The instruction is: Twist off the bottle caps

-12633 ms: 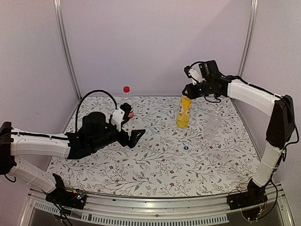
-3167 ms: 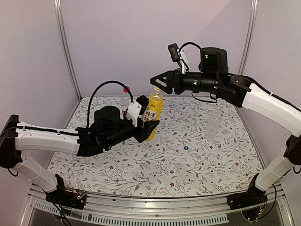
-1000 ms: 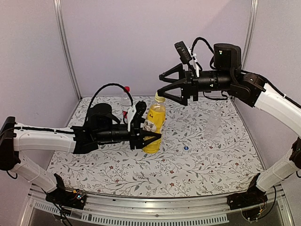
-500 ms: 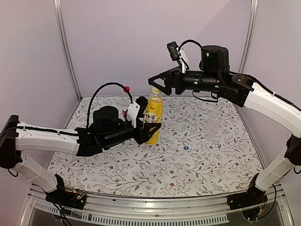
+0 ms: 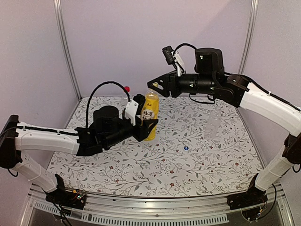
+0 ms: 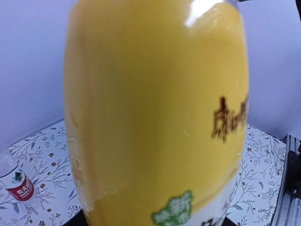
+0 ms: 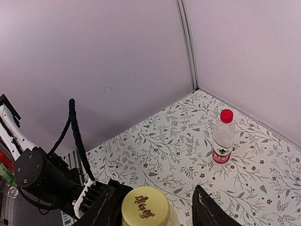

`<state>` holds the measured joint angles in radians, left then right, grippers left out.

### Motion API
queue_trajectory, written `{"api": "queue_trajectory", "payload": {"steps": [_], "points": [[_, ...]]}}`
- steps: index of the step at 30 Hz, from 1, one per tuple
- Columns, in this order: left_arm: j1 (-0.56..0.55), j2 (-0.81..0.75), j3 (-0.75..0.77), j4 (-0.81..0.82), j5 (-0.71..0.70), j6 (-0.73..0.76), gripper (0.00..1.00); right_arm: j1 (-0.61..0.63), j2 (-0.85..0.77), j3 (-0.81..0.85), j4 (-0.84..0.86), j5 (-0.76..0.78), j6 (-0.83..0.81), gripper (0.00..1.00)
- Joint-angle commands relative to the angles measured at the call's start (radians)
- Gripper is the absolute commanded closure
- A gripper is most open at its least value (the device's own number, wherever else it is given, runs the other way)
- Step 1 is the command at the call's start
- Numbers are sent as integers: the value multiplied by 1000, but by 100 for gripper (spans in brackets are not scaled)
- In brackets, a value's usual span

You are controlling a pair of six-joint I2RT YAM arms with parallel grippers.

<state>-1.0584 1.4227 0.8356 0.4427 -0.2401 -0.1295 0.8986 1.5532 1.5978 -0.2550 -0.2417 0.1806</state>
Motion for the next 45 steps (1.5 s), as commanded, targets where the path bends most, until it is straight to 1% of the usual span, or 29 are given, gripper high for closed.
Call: {"api": "queue_trajectory", "payload": {"steps": [1,14,19,21,22,24,26,27,28,30,31,32,34,35,38,42,45], "points": [[-15,4,25,-2,-30,5,48,8,14,33,-12,-2,1,48],[-20,5,23,-8,-43,17,48,8,13,36,-1,-23,1,61],[-22,5,21,-9,-48,20,48,8,10,34,0,-39,-2,71],[-22,5,19,-10,-47,26,48,8,5,28,8,-50,-11,78],[-22,4,17,-9,-44,35,48,8,2,24,11,-57,-15,82],[-21,-5,4,2,-10,59,48,7,-9,19,13,-94,-35,89],[-17,-24,-26,21,104,100,48,0,-25,3,10,-172,-105,94],[-9,-39,-38,28,189,117,48,-5,-34,-10,11,-236,-139,95],[2,-53,-52,32,291,126,48,-10,-48,-23,7,-309,-212,95],[36,-87,-74,37,527,128,48,-16,-78,-49,-16,-500,-321,94],[46,-97,-82,39,654,128,48,-20,-93,-65,-19,-566,-385,93],[52,-103,-87,41,751,128,48,-23,-103,-74,-22,-625,-412,93],[63,-107,-91,57,878,123,48,-35,-115,-75,-24,-726,-448,92],[69,-104,-93,69,923,111,48,-42,-111,-70,-31,-773,-457,90],[78,-88,-88,90,1001,86,48,-49,-80,-41,-67,-820,-471,83],[81,-72,-79,90,998,79,49,-50,-54,-23,-93,-831,-473,68],[85,-70,-79,87,967,83,49,-52,-59,-28,-96,-814,-467,57]]}}
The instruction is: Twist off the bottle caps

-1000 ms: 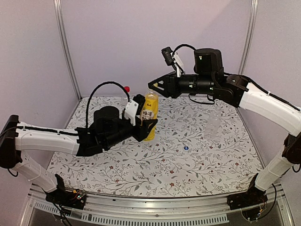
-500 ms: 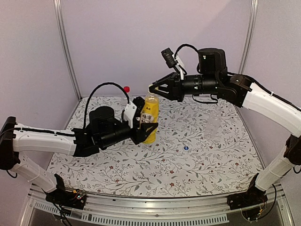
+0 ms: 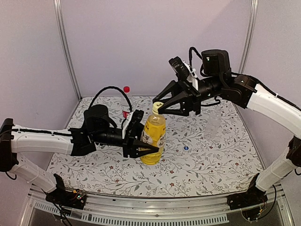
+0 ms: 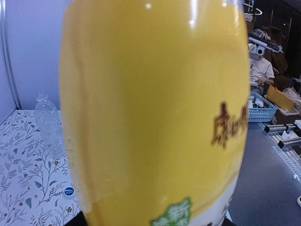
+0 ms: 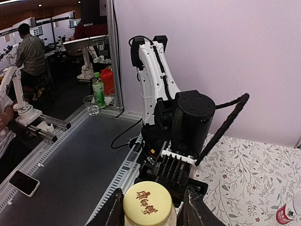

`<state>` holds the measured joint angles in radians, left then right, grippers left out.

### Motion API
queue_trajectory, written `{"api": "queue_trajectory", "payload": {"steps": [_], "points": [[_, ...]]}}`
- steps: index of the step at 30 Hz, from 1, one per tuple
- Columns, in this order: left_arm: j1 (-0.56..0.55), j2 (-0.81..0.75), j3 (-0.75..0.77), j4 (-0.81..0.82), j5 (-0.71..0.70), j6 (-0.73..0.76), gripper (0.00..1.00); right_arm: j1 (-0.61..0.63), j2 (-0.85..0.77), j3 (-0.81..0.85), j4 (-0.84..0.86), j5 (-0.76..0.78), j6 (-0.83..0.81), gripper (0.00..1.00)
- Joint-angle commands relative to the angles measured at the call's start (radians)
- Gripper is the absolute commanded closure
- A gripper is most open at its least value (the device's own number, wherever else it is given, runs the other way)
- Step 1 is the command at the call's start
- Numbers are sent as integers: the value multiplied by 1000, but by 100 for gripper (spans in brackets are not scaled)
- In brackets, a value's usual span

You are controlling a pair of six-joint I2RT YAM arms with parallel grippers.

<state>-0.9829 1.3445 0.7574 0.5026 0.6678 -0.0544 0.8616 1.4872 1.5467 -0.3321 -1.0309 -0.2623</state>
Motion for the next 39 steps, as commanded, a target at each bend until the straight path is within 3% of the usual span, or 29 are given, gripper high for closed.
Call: {"api": "queue_trajectory", "payload": {"steps": [1,8,13,17,22,27,39], "points": [[10,8,-1,27,47,7,49,-15,6,21,-20,-17,-22,53],[15,20,17,-12,-108,4,47,-15,-26,10,-16,67,15,20],[9,36,47,-50,-306,-31,47,-13,-80,3,46,332,151,13],[-23,50,63,-72,-529,-45,47,-11,-82,4,119,583,386,14],[-69,79,86,-75,-749,-41,47,33,-38,44,92,862,474,14],[-103,108,119,-98,-896,-37,47,45,16,56,96,890,508,17],[-107,105,122,-107,-970,-29,47,60,57,59,77,844,502,43]]}}
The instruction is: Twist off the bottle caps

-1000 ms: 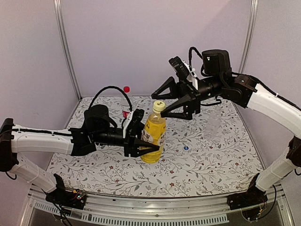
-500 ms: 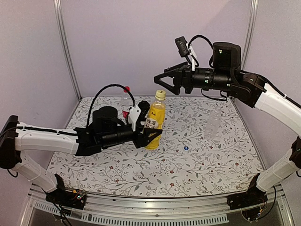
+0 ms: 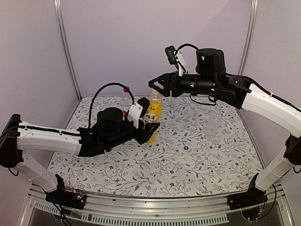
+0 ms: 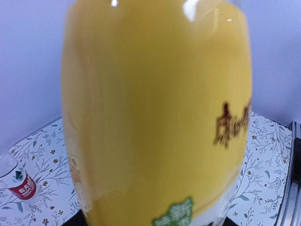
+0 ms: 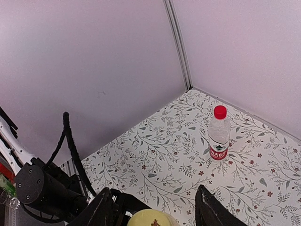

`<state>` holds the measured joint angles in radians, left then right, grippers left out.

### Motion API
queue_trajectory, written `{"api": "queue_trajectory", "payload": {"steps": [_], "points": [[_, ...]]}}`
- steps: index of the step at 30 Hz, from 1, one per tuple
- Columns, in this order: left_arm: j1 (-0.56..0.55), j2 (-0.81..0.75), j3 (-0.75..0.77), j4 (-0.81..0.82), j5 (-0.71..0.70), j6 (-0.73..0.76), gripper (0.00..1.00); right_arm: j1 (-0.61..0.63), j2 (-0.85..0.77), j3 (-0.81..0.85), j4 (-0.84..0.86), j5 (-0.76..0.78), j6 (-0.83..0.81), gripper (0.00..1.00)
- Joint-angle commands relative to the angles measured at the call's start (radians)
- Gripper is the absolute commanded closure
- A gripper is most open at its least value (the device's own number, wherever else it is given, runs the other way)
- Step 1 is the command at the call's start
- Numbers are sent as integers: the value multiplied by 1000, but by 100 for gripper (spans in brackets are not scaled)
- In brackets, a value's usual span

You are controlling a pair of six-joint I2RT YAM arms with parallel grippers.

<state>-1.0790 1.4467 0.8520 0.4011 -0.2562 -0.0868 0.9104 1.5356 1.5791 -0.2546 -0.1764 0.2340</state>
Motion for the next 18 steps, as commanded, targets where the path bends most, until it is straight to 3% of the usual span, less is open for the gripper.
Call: {"api": "queue_trajectory", "payload": {"steps": [1,5,13,18], "points": [[-12,3,28,-8,-49,4,47,12,10,24,1,-14,5,44],[-11,3,31,-16,-60,5,47,13,15,24,-2,-23,3,48],[-11,-7,28,-15,-64,8,48,13,24,25,-10,-6,-2,45],[-11,-11,24,-13,-68,7,47,13,28,25,-14,-3,-4,50]]}}
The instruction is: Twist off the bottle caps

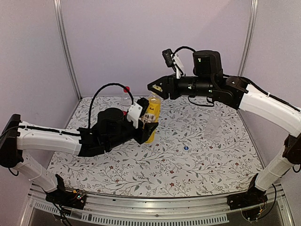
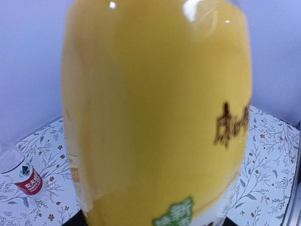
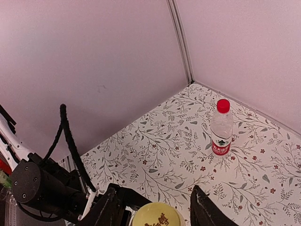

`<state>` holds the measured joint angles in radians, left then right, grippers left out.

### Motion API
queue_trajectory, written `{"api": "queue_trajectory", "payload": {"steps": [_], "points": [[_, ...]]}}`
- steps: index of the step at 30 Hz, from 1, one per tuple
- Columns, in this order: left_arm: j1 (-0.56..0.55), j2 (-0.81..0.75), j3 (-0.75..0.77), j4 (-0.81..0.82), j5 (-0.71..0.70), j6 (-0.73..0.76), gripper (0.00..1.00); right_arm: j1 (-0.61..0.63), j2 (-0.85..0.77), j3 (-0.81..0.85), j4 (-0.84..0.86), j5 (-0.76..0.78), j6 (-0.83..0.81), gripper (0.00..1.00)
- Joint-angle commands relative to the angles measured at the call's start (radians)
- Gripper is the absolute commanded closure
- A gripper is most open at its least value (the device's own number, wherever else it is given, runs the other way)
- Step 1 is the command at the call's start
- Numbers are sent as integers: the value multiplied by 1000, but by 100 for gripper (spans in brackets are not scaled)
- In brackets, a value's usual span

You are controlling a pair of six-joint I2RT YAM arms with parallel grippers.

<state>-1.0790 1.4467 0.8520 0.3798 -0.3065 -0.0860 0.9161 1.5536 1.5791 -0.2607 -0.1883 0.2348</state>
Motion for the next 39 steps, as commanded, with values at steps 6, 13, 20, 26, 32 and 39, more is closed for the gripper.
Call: {"api": "queue_trajectory", "payload": {"steps": [6,13,20,26,32,39], "points": [[-11,-13,24,7,-20,8,48,7,13,25,-8,6,-6,55],[-12,-15,21,8,-22,10,48,7,19,27,-9,-1,-6,62],[-8,-38,-3,26,44,34,47,-1,1,21,2,-68,-66,81],[107,-118,-76,56,712,44,48,-77,-49,-20,-26,-561,-338,92],[174,-112,-86,109,1145,-20,48,-83,-57,0,-133,-871,-556,84],[195,-53,-65,169,1290,-84,49,-89,4,50,-218,-947,-616,70]]}}
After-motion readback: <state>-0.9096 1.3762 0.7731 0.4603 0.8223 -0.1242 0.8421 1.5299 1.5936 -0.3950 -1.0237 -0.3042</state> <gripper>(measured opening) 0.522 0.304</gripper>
